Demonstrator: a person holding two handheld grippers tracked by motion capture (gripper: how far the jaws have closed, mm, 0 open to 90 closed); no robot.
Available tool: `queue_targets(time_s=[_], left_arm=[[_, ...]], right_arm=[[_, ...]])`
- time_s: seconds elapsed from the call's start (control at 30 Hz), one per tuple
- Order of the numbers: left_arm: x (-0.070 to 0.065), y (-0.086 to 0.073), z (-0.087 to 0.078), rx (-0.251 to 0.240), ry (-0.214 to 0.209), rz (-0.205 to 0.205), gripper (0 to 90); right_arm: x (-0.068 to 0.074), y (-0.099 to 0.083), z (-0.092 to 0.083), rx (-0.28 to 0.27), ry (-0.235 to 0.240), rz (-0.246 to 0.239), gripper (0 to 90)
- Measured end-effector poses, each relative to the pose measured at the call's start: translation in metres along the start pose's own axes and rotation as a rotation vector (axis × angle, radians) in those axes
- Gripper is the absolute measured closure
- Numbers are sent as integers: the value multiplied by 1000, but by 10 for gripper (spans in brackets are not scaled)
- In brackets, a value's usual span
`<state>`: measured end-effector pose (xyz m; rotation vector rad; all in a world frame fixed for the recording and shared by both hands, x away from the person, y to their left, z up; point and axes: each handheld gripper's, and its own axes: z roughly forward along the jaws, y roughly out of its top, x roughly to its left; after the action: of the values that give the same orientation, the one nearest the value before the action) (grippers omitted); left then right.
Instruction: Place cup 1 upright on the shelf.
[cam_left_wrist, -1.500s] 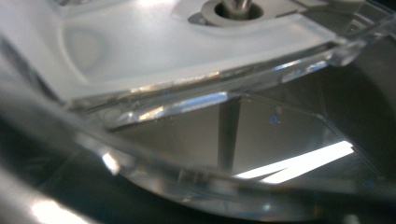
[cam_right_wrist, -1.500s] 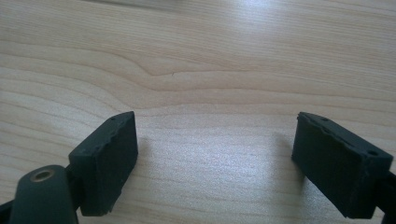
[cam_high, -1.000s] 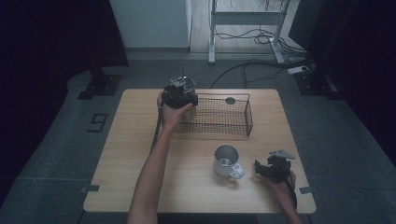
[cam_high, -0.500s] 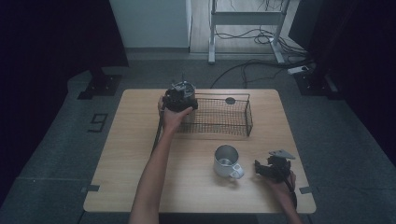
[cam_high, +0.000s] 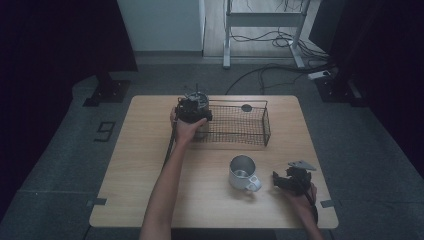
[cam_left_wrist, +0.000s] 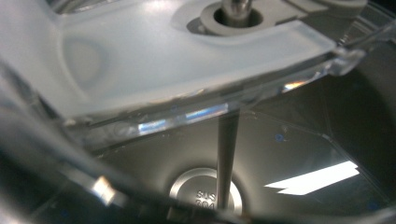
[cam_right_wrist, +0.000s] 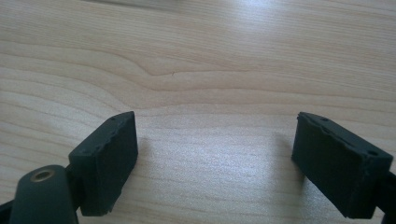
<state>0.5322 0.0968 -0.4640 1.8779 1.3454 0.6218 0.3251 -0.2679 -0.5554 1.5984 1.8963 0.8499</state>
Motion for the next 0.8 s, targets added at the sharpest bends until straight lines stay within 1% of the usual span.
queue_targets(time_s=[0.2, 0.33, 0.5, 0.67, 0.8], left_arm=[[1, -4, 3, 13, 3, -1, 42], [-1, -5, 4, 5, 7, 3, 42], [-4, -7, 4, 5, 14, 28, 41], [-3, -10, 2, 0, 10, 19, 41], [-3, -13, 1, -8, 8, 25, 41]], right_arm=[[0, 0, 0, 0, 0, 0, 139], [0, 0, 0, 0, 0, 0, 139], [0, 0, 0, 0, 0, 0, 139], [0, 0, 0, 0, 0, 0, 139], [0, 0, 0, 0, -1, -1, 140]])
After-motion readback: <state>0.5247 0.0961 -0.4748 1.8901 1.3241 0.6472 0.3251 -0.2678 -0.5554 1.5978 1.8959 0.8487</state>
